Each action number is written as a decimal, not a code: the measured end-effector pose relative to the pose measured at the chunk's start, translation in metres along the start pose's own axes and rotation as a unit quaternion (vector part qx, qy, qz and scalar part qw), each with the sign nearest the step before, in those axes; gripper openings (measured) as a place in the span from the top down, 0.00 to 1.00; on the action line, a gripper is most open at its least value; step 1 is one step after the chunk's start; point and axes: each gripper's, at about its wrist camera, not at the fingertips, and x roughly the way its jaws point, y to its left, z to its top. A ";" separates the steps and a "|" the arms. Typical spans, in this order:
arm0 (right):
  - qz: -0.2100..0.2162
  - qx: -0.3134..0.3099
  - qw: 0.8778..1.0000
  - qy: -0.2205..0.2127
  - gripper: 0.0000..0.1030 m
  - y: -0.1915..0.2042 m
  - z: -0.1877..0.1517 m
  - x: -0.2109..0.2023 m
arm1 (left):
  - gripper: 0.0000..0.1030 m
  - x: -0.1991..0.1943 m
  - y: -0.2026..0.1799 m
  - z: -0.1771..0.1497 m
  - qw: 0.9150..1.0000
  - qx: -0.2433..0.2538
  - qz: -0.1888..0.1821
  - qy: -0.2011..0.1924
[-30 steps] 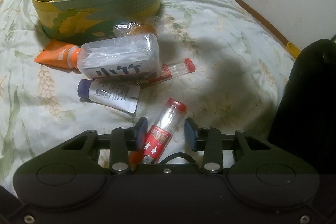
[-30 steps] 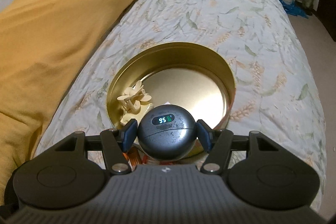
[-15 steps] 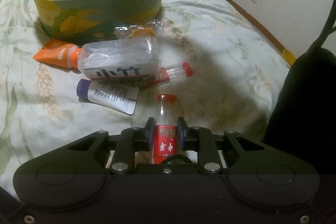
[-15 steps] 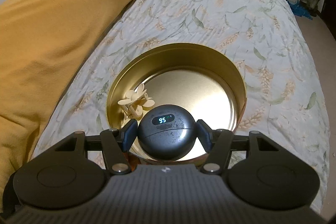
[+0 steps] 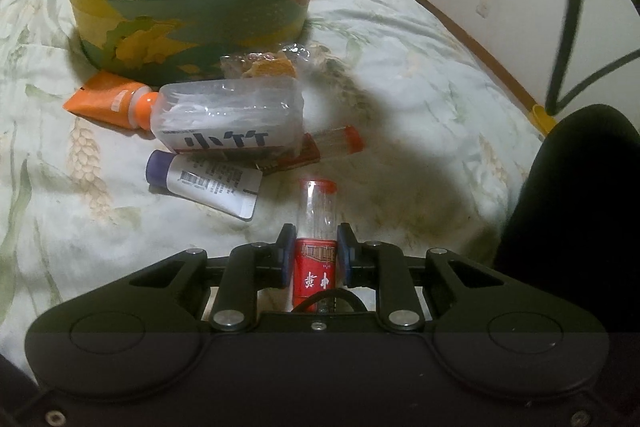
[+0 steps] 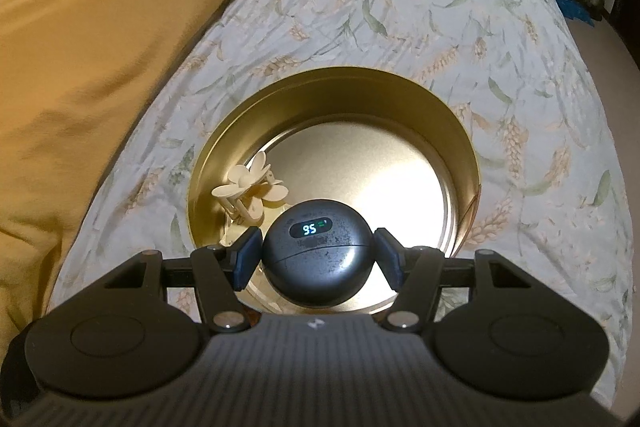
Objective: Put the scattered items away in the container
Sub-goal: 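Open the right gripper to drop the earbud case into the tin, then lift the red-capped tube and carry it over the tin with the left gripper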
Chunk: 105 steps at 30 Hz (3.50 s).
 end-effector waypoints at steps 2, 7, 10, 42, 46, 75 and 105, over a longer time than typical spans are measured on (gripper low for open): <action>-0.006 0.003 1.000 0.003 0.38 0.000 0.002 0.002 | 0.81 0.000 -0.001 0.000 1.000 0.004 0.001 0.000; -0.018 0.036 0.999 -0.012 0.15 -0.011 0.006 0.001 | 0.81 0.001 -0.001 0.000 1.000 0.002 0.001 0.001; -0.018 0.054 0.998 -0.031 0.12 -0.019 0.006 -0.010 | 0.81 0.001 -0.001 0.000 1.000 0.002 0.001 0.001; -0.016 0.105 0.994 -0.022 0.00 -0.063 -0.120 -0.040 | 0.81 0.002 0.001 0.001 1.000 -0.003 0.013 0.012; -0.008 0.112 0.993 -0.030 0.00 -0.063 -0.131 -0.041 | 0.81 0.000 0.004 0.001 1.000 -0.011 0.013 0.011; -0.017 0.167 0.986 -0.022 0.00 -0.088 -0.165 -0.024 | 0.81 -0.037 0.013 0.014 0.999 -0.020 0.039 -0.015; -0.017 0.164 0.986 -0.021 0.00 -0.087 -0.166 -0.021 | 0.81 -0.109 0.069 0.080 0.987 -0.004 0.128 -0.094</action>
